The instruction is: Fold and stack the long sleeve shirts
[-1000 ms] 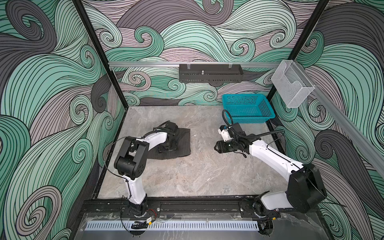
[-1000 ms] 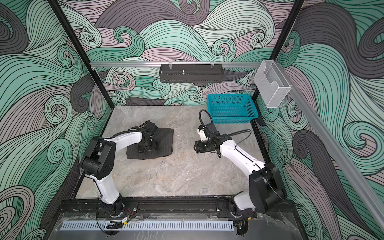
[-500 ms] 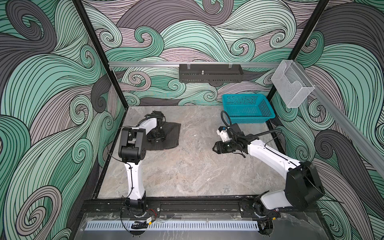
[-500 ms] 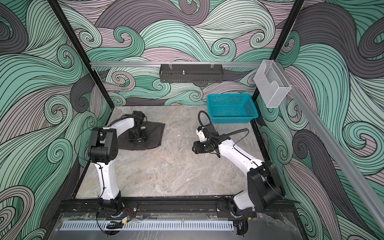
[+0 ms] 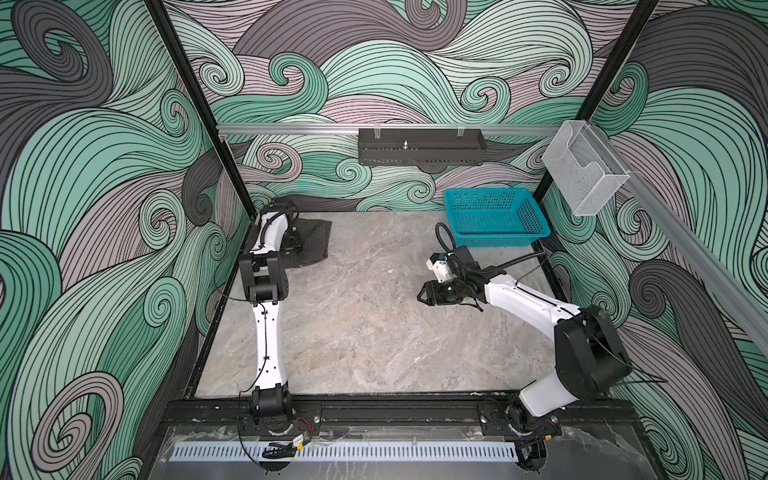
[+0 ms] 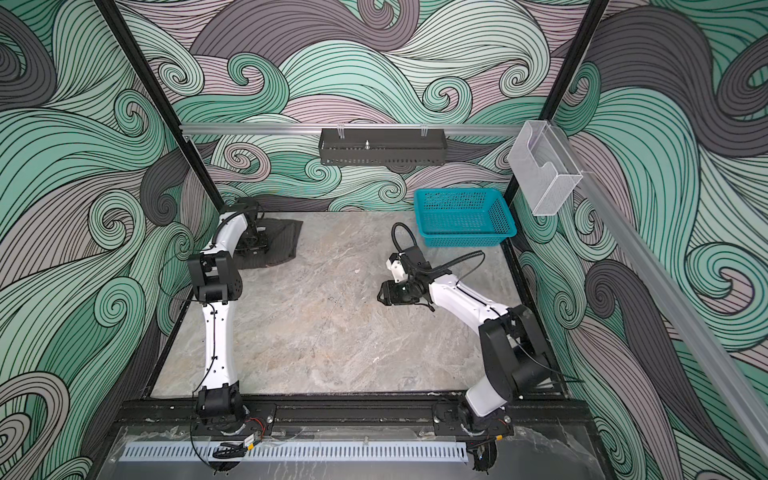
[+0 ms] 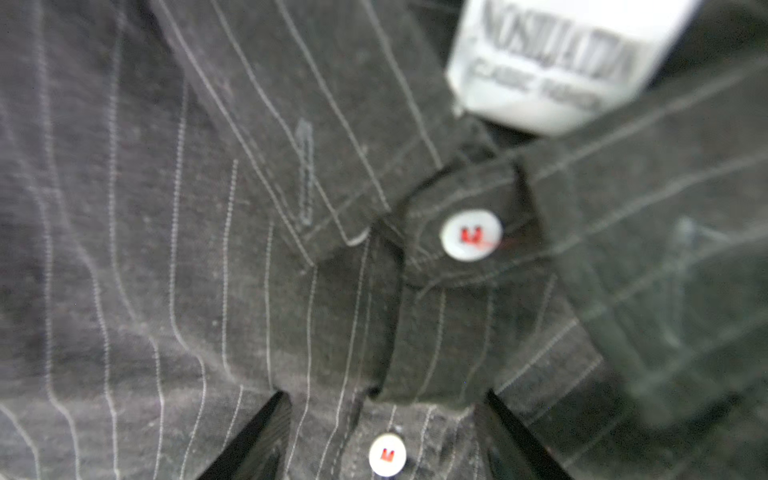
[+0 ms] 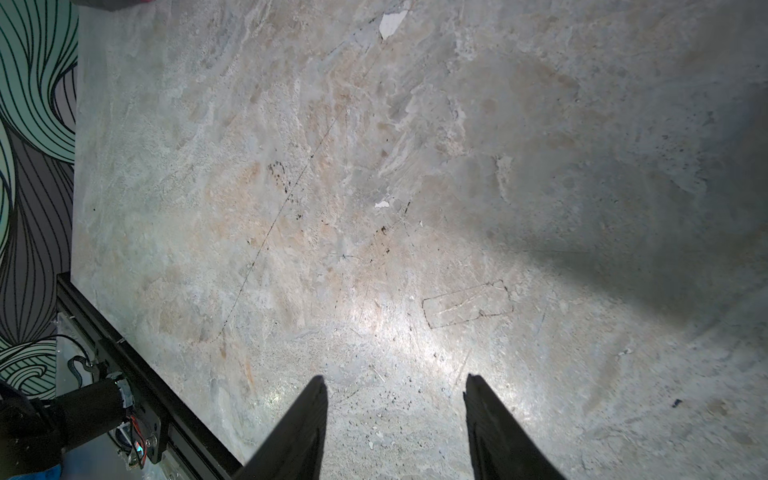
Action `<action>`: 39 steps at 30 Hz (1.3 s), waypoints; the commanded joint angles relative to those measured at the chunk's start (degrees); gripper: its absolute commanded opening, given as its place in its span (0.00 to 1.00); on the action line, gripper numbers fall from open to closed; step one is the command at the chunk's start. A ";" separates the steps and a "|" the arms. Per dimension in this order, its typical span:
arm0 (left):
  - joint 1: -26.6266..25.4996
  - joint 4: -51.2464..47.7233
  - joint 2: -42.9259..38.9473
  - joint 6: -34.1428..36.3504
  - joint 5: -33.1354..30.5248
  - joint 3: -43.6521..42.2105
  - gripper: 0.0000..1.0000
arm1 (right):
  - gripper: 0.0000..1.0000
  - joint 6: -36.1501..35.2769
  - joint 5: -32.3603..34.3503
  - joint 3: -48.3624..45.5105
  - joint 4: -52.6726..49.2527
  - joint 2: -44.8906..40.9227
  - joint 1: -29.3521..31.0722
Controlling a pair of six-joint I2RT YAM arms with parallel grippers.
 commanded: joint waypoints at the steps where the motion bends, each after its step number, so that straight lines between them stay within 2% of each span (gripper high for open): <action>1: 1.04 -3.83 3.25 5.07 -3.22 5.06 0.70 | 0.55 0.04 -0.30 1.60 0.96 0.20 0.33; 3: 1.04 -1.51 -0.83 5.20 -1.13 2.62 0.70 | 0.54 -0.29 1.17 1.26 1.20 -0.33 0.33; 7: 0.03 2.44 -13.46 2.75 4.19 -8.02 0.70 | 0.55 -0.64 6.41 -0.67 2.62 -3.81 0.25; 10: -1.38 12.31 -29.26 0.31 7.26 -25.24 0.72 | 0.57 -1.80 14.66 -5.51 7.37 -10.73 0.24; 16: -1.61 40.58 -64.41 -7.19 15.81 -65.79 0.75 | 0.66 -9.30 29.85 -20.21 22.12 -29.39 -0.68; 19: -1.74 50.02 -79.03 -11.98 15.02 -82.17 0.76 | 0.73 -14.48 36.61 -26.42 28.36 -36.95 -1.83; 24: -2.39 57.33 -94.42 -14.74 5.24 -103.14 0.76 | 0.81 -22.09 45.39 -37.12 44.16 -42.99 -5.67; 27: -2.48 61.74 -99.04 -14.23 -0.14 -111.08 0.76 | 0.84 -22.50 46.62 -40.56 50.60 -42.09 -9.64; 30: -2.46 64.37 -99.28 -13.61 -3.97 -114.51 0.76 | 0.84 -20.74 45.87 -43.13 57.15 -38.13 -13.35; 34: -2.39 69.53 -93.91 -14.47 -10.40 -116.24 0.75 | 0.87 -19.54 43.61 -43.64 67.45 -26.22 -16.36; 39: -2.43 78.76 -84.01 -13.94 -10.52 -117.37 0.75 | 0.89 -19.74 40.56 -43.17 82.87 -8.61 -19.38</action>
